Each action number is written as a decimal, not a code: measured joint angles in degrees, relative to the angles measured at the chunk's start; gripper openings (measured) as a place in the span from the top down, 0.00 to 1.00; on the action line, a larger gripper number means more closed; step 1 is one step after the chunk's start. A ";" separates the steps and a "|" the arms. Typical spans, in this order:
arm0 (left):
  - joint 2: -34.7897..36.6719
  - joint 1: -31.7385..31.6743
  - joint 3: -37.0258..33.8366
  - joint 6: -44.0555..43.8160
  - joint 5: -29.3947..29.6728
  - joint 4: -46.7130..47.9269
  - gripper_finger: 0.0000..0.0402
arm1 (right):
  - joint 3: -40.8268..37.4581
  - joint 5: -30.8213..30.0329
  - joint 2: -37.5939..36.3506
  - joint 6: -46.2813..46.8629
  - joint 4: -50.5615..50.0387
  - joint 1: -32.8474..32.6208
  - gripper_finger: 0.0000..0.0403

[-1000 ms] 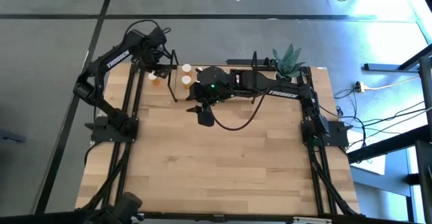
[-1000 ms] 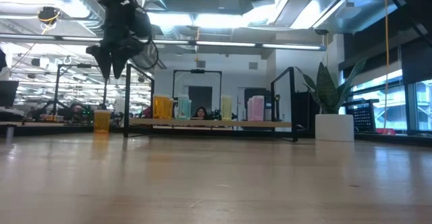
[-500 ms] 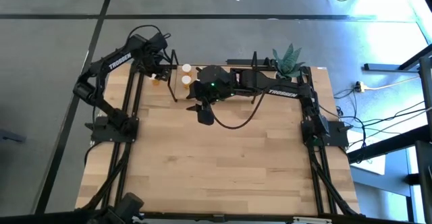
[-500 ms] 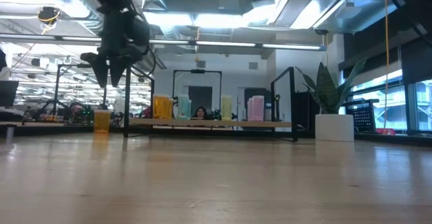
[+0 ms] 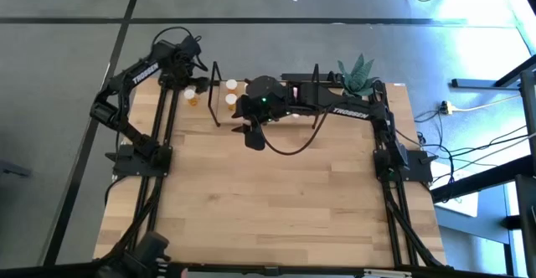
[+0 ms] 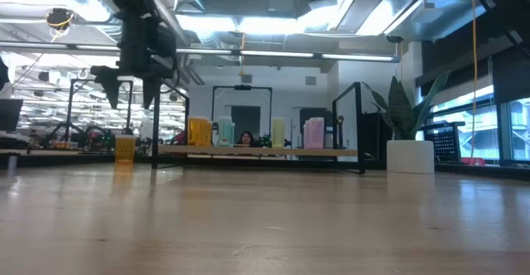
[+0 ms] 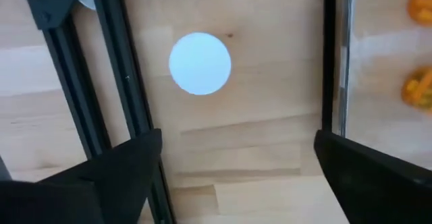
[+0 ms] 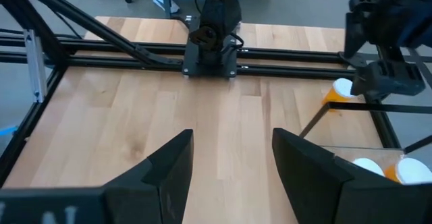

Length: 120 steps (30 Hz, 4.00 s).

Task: Pick and place medicine bottles onto shelf by color
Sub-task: Put the orange pill bottle on the shelf aligned with the other orange pill bottles

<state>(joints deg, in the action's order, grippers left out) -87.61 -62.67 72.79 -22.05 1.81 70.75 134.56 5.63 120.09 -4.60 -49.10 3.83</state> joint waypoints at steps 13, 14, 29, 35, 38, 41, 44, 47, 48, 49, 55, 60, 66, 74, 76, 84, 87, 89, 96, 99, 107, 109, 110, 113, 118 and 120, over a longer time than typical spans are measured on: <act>-0.20 -1.93 0.00 -4.04 0.13 -5.16 0.02 | 0.00 0.00 0.00 -0.42 -0.01 0.92 0.49; -0.34 -1.90 0.00 -4.54 0.13 -5.38 0.02 | 0.00 0.00 0.00 -0.42 0.00 0.92 0.49; -8.86 -3.60 0.00 -4.44 0.05 -7.69 0.02 | 0.00 6.58 0.00 -0.63 -0.17 0.90 0.49; -8.53 -4.38 0.04 -4.41 -1.96 -8.34 0.02 | 0.00 6.60 0.00 -0.63 -0.20 0.92 0.49; -7.58 -5.26 0.11 -3.99 -4.46 -8.63 0.02 | 0.00 6.62 0.00 -0.63 -0.20 0.92 0.49; -6.90 -6.31 0.13 -1.59 -8.11 -8.89 0.02 | 0.00 6.64 0.00 -0.63 -0.20 0.92 0.49; -6.81 -6.76 0.13 4.00 -9.77 -8.94 0.02 | 0.00 6.64 0.00 -0.61 -0.20 0.92 0.49; -6.39 -6.29 0.20 10.76 -9.33 -8.88 0.02 | 0.00 6.64 0.00 -0.52 -0.17 0.92 0.49; -6.30 -5.88 0.22 12.99 -9.28 -8.90 0.02 | 0.00 6.63 0.00 -0.52 -0.17 0.92 0.49; -6.29 -5.46 0.22 15.39 -9.31 -8.88 0.02 | 0.00 6.64 0.00 -0.48 -0.15 0.92 0.49; -6.29 -2.97 0.22 29.30 -7.21 -6.41 0.02 | 0.00 6.66 0.00 -0.44 -0.11 0.92 0.49; -6.25 -0.52 0.27 36.35 -2.43 -5.96 0.02 | 0.00 6.67 0.00 -0.44 -0.11 0.92 0.49; -6.79 -0.34 0.09 37.95 3.82 -6.82 0.02 | -0.02 6.67 0.00 -0.44 -0.04 0.92 0.49; -6.97 -0.31 -0.63 36.69 4.93 -8.55 0.02 | -0.02 6.67 0.00 -0.44 -0.02 0.90 0.49; -6.95 -0.31 -0.63 36.83 4.94 -8.40 0.02 | -0.02 6.67 0.00 -0.42 -0.04 0.90 0.49; -6.95 -0.31 -0.63 37.68 4.54 -8.05 0.02 | -0.02 6.67 0.00 -0.42 -0.04 0.90 0.49; -6.95 -0.29 -0.63 38.40 4.07 -7.95 0.02 | -0.02 6.67 0.00 -0.42 -0.04 0.90 0.49; -6.95 -0.31 -0.63 39.69 3.55 -7.31 0.02 | -0.02 6.67 0.00 -0.42 -0.04 0.90 0.49; -6.95 -0.44 -2.79 45.58 3.77 -6.88 0.02 | -0.02 6.67 0.00 -0.42 -0.07 0.90 0.49; -6.95 -0.45 -4.65 48.50 5.75 -7.78 0.02 | -0.02 6.67 0.00 -0.42 -0.07 0.90 0.49; -6.95 -1.70 -6.34 48.33 9.22 -10.57 0.02 | -0.02 6.56 0.00 -0.42 -0.07 0.90 0.49; -6.95 -2.18 -6.36 48.37 9.01 -10.96 0.02 | -0.02 6.51 0.00 -0.42 -0.07 0.90 0.49; -6.95 -2.38 -6.36 48.34 8.57 -11.46 0.02 | -0.02 6.51 0.00 -0.43 -0.07 0.90 0.49; -6.95 -2.85 -6.59 48.12 7.19 -13.34 0.02 | -0.02 6.51 0.00 -0.42 -0.07 0.90 0.49; -6.95 -2.85 -9.35 47.70 7.06 -16.35 0.02 | -0.02 6.51 0.00 -0.11 -0.06 0.91 0.49; -6.95 -2.85 -10.13 47.70 7.08 -16.36 0.02 | -0.02 6.51 0.00 -0.09 -0.04 0.90 0.49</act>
<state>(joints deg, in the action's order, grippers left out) -94.56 -65.52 62.67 25.65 8.88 54.39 134.54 12.14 120.09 -4.69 -49.15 4.73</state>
